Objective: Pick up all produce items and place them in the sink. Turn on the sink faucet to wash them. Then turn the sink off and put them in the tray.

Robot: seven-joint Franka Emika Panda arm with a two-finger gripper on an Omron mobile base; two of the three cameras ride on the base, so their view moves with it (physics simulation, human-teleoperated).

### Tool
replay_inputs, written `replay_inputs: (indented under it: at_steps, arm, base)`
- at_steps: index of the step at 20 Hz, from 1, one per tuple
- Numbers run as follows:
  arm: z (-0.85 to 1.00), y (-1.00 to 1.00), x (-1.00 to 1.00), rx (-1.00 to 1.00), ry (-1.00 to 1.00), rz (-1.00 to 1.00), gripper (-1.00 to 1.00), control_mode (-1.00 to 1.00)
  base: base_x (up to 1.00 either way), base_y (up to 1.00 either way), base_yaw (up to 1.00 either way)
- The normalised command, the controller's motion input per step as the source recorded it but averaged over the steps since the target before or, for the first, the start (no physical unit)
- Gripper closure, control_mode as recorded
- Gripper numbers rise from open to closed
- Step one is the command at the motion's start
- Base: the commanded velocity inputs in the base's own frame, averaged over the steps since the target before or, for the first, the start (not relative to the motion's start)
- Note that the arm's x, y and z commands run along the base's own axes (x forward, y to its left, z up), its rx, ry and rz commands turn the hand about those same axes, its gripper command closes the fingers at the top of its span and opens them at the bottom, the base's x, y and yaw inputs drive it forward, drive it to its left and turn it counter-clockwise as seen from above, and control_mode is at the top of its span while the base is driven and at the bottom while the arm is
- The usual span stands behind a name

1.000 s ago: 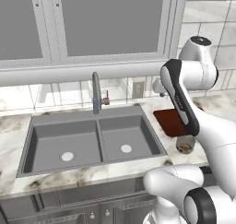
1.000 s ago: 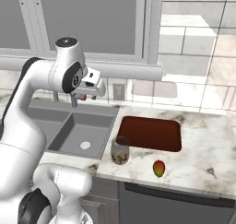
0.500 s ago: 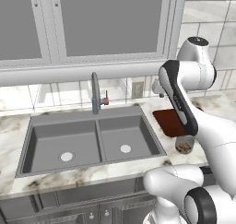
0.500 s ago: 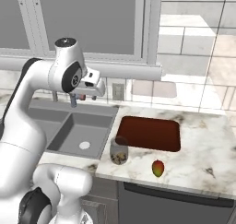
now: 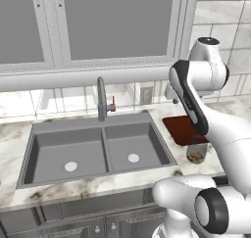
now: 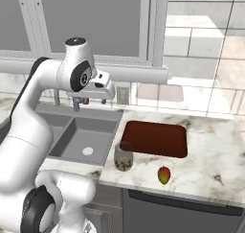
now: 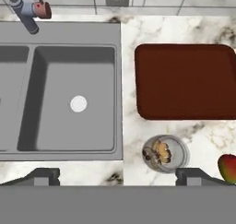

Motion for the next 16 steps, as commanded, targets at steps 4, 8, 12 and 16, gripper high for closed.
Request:
replay_inputs:
  at_steps: [4,8,12,16]
  arm:
    - [0.0,-0.49,0.03,0.0,0.1,0.0,-1.0,-1.0]
    - [0.15,-0.88,0.17,-0.03,0.27,-0.01,-1.0,-1.0]
    - [0.01,-1.0,0.11,-0.06,0.3,-0.04,-1.0,-1.0]
    - [-0.38,-1.0,0.0,-0.07,0.28,-0.05,-1.0,-1.0]
  base:
    - [0.0,0.0,0.0]
    - [0.0,0.0,0.0]
    - [0.0,0.0,0.0]
    - [0.0,0.0,0.0]
